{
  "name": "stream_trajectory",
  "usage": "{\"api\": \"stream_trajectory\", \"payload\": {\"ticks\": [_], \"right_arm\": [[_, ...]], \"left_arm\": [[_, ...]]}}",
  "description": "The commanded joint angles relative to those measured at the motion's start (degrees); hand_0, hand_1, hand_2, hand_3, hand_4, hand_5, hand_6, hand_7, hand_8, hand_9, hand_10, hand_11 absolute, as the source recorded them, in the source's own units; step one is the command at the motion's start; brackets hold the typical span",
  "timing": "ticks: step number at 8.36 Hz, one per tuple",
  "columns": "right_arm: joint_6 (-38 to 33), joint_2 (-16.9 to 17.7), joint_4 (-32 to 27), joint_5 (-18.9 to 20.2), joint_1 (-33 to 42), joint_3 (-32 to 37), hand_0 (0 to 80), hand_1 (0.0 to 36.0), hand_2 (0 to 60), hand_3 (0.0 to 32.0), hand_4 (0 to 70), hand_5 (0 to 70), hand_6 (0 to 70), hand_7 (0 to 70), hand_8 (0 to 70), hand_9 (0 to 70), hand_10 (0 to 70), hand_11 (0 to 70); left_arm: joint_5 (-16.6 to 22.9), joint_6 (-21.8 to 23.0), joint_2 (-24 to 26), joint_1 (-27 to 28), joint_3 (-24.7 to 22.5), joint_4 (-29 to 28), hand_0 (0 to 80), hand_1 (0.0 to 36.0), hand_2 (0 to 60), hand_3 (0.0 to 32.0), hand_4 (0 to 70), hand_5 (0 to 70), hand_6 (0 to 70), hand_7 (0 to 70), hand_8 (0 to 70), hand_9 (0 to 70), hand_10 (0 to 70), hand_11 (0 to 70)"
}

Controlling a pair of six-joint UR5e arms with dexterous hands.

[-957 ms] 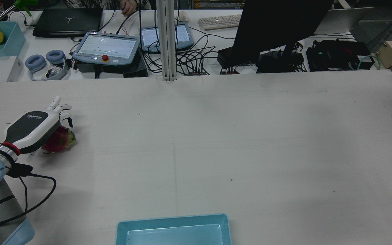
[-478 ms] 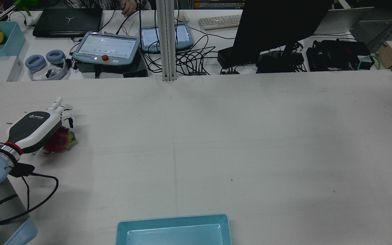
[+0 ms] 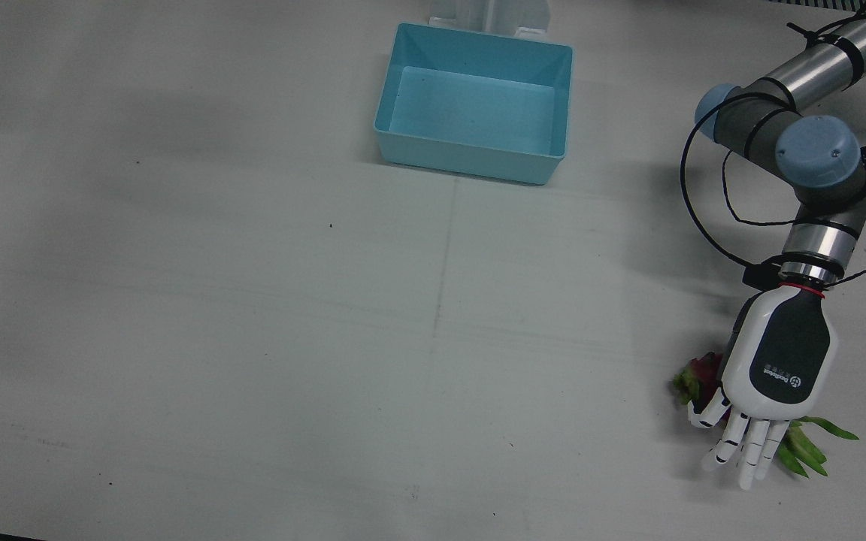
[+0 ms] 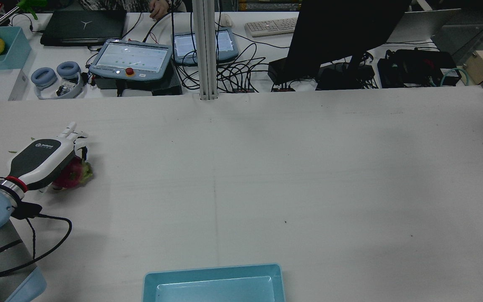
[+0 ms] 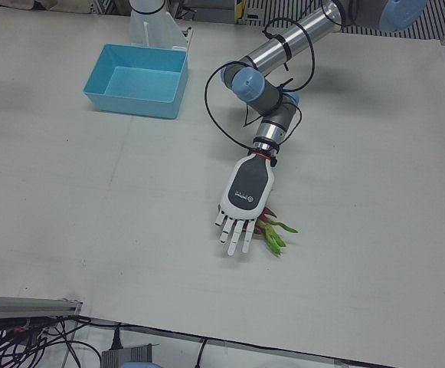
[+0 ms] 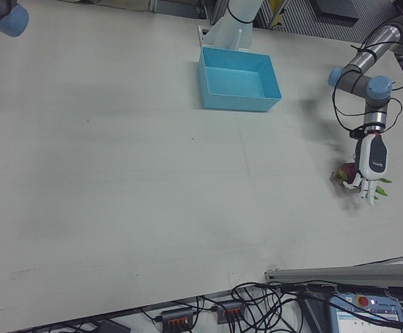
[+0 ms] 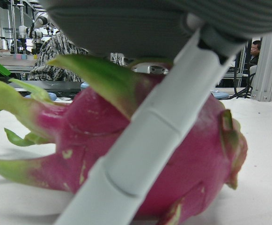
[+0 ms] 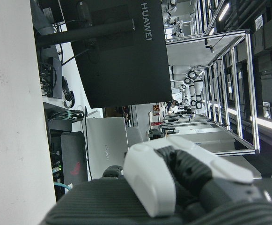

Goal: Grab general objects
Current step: 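Close the left hand's fingers around the dragon fruit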

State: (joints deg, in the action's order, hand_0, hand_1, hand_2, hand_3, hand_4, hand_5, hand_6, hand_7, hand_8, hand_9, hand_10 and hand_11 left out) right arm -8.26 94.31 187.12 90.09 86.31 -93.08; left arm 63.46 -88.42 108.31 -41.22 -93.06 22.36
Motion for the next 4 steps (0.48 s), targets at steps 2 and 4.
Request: {"api": "stream_trajectory", "payload": {"ticks": [2, 4], "right_arm": [[0.0, 0.0, 0.0, 0.0, 0.0, 0.0, 0.0, 0.0, 0.0, 0.0, 0.0, 0.0, 0.0, 0.0, 0.0, 0.0, 0.0, 0.0], [0.0, 0.0, 0.0, 0.0, 0.0, 0.0, 0.0, 0.0, 0.0, 0.0, 0.0, 0.0, 0.0, 0.0, 0.0, 0.0, 0.0, 0.0]], "left_arm": [[-0.01, 0.0, 0.23, 0.0, 1.13, -0.74, 80.0, 36.0, 60.0, 0.0, 0.0, 70.0, 0.0, 34.5, 0.0, 5.5, 0.0, 0.0], [-0.09, -0.09, 0.23, 0.09, 1.13, -0.83, 80.0, 36.0, 60.0, 0.0, 0.0, 70.0, 0.0, 56.0, 0.0, 9.8, 0.0, 0.0]]}}
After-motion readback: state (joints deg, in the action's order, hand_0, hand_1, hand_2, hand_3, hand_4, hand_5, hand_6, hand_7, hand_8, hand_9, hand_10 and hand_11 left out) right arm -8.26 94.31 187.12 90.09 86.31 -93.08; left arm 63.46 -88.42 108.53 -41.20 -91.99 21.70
